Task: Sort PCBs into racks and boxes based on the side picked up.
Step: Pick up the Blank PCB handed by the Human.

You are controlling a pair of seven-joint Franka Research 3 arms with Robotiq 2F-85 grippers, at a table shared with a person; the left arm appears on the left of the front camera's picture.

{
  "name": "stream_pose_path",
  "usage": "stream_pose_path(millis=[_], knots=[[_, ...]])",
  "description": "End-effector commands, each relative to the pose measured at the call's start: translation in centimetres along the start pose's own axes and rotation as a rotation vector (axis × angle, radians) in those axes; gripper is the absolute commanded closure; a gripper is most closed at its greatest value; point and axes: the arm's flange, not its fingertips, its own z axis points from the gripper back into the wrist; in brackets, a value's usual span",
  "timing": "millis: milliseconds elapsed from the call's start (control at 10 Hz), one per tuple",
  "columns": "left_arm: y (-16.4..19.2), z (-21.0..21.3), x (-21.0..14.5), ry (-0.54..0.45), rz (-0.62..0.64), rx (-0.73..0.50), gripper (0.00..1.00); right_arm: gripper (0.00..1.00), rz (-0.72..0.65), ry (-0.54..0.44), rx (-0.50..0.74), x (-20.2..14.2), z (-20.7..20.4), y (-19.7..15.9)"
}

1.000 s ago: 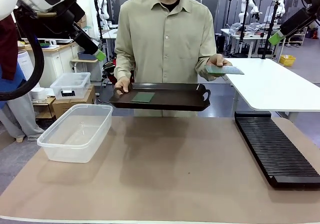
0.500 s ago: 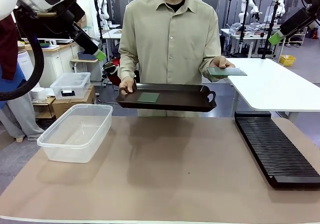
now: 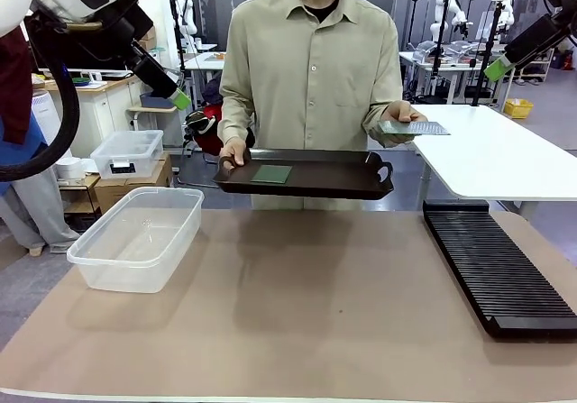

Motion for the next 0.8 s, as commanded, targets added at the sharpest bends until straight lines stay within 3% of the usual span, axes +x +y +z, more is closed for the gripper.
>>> stream_pose_path(millis=[0,300,700], knots=[[0.0,0.0,-0.1,0.0,0.001,0.0,0.0,0.0,-0.133,0.036,0.167,0.9,-0.1,-1.3],[0.0,0.0,-0.1,0.0,0.001,0.0,0.0,0.0,-0.403,0.091,0.393,1.3,-0.6,-5.0],[0.0,0.0,-0.1,0.0,0.001,0.0,0.0,0.0,-0.713,0.099,0.604,-0.4,-5.4,-9.8]])
